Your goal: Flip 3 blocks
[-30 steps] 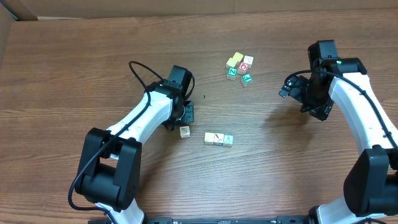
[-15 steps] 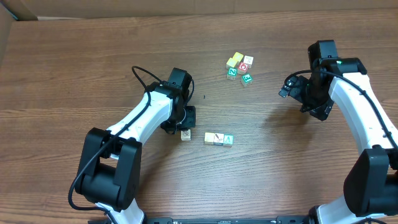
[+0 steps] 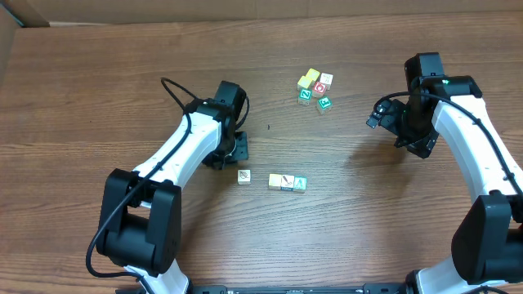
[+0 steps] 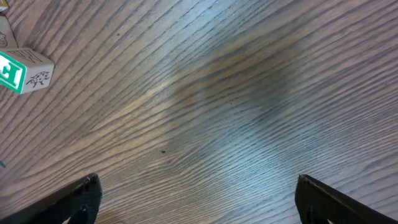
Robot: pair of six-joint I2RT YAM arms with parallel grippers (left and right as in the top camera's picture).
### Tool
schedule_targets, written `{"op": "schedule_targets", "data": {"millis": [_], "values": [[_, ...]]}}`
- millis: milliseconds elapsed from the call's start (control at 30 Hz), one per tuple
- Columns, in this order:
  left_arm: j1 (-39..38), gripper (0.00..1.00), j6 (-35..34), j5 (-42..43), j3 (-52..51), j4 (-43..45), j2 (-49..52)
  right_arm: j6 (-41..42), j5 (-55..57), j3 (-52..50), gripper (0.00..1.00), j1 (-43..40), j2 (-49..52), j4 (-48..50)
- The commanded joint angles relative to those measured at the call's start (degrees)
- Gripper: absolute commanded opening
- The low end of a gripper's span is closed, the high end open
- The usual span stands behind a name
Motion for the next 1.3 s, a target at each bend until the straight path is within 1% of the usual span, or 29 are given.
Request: {"op": "schedule_targets", "data": {"millis": [0,133,300,433,700,1033,1167,1267], "values": [[-0.1,0.04,-1.5,-2.0,-1.4,-0.7,-1.4,-0.2,-0.1,0.7,1.00,-0.2,-0.5,0.1],[-0.1,0.04,-1.5,-1.7,-4.9,1.2,-1.4,-0.2,-0.1,0.7,1.00,-0.2,-0.5,0.1],[-0.2,0.04,-1.3,3.1,-8.6,6.8,-1.4,-0.2,-0.1,0.7,1.00,-0.2,-0.5,0.1],[-0.7,0.04,-1.3,4.1,-11.0,10.4,-1.4,-0.2,-0.1,0.7,1.00,-0.2,-0.5,0.1],[-2.0,0.04,-0.2,5.0,-11.1,13.0,-1.4,-0.2,-0.1,0.7,1.00,-0.2,-0.5,0.1],[-2.5,0.04,-0.3,6.5,-11.1,13.4,-1.4,-0.2,-0.1,0.7,1.00,-0.2,-0.5,0.1],[-2.8,0.04,0.4,7.0,-11.1,14.3,-1.4,-0.2,-0.1,0.7,1.00,-0.2,-0.5,0.1],[-3.5,0.04,2.4,7.2,-11.1,15.5,-1.4,-0.2,-0.1,0.7,1.00,-0.2,-0.5,0.1]]}}
